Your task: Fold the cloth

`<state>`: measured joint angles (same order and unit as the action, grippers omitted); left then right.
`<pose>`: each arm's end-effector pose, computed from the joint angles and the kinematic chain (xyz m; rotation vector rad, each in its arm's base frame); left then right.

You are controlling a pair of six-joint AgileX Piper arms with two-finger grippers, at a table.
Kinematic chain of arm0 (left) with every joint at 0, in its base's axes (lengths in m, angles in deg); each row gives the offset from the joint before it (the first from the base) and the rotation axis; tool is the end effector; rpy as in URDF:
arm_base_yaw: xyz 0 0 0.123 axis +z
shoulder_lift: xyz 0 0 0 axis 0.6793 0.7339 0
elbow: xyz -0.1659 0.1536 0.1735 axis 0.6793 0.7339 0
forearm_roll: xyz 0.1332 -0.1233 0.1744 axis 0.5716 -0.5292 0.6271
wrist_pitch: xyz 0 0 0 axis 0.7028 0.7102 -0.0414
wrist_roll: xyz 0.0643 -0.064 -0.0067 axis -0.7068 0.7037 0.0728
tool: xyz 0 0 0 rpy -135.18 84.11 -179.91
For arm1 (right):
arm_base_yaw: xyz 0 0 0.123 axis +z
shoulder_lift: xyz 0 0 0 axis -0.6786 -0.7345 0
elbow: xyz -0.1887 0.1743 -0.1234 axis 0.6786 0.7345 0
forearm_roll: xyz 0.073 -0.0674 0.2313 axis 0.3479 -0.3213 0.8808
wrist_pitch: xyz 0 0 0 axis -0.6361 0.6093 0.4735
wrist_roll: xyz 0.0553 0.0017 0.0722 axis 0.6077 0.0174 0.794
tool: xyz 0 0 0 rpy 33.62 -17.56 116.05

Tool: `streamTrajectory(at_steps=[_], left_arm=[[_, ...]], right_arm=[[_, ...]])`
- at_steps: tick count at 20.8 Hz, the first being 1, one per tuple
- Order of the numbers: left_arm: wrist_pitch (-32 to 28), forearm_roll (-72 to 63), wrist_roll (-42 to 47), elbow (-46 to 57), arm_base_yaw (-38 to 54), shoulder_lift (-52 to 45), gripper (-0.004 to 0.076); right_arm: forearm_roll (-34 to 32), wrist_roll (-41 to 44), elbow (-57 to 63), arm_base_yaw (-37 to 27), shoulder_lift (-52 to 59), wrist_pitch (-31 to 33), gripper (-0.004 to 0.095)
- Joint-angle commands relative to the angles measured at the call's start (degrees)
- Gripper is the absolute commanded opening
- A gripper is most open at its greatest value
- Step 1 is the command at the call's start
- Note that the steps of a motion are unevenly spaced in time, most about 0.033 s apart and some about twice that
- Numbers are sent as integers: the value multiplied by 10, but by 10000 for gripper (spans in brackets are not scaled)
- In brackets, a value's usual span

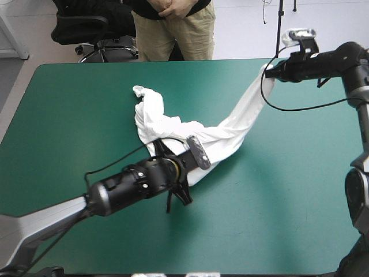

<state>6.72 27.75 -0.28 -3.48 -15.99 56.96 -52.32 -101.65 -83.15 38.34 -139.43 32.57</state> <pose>0.1862 -0.2510 0.2891 1.4545 2.1126 0.1487 0.4188 0.0141 0.3728 -0.3850 2.2583 0.4884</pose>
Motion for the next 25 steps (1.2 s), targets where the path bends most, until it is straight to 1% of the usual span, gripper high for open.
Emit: streamTrajectory(at_steps=[1, 3, 5, 6, 7, 8, 9, 11, 12, 13, 14, 15, 16, 17, 18, 19, 22, 25], left_arm=[[-29, 74, 31, -22, 54, -113, -17], [-35, 113, 31, -54, 80, -155, -17], [-35, 192, 29, -104, 86, -187, -17], [-34, 236, 20, -153, 86, -198, -17], [-34, 252, 5, -184, 86, -199, -17], [-33, 265, -28, -245, 86, -199, -17], [-36, 268, -46, -280, 86, -198, -17], [-63, 281, -96, -414, 86, -184, -17], [-76, 281, -105, -448, 86, -178, -17], [-96, 279, -122, -510, 86, -169, -17], [-103, 275, -135, -544, 86, -162, -17], [-115, 262, -162, -606, 86, -149, -17], [-121, 251, -182, -636, 86, -140, -17], [-130, 231, -222, -686, 86, -123, -17], [-139, 221, -244, -710, 86, -116, -17], [-165, 209, -267, -742, 86, -108, -17], [-217, 206, -284, -765, 86, -106, -17], [-245, 207, -306, -776, 86, -106, -17]], right_arm=[[92, -37, -43, 0, 117, -6, 1], [112, -46, -68, 0, 161, -2, 0], [124, -46, -105, 0, 197, -1, 0], [135, -46, -131, 0, 212, -1, 0], [143, -46, -151, 0, 221, -1, 0], [151, -47, -179, 0, 232, -1, 0], [155, -47, -202, 0, 236, -3, 0], [161, -42, -277, 0, 243, -12, 0], [161, -39, -299, 0, 243, -15, 0], [161, -34, -339, 0, 243, -24, 0], [161, -33, -360, 0, 244, -29, 0], [159, -32, -395, 0, 246, -44, 0], [158, -32, -415, 0, 248, -53, 0], [152, -32, -453, 0, 254, -67, 0], [142, -30, -471, 0, 254, -73, 0], [117, -26, -501, 0, 261, -82, 0], [80, -17, -534, 0, 272, -90, 0], [52, -15, -546, 0, 286, -105, 0]])
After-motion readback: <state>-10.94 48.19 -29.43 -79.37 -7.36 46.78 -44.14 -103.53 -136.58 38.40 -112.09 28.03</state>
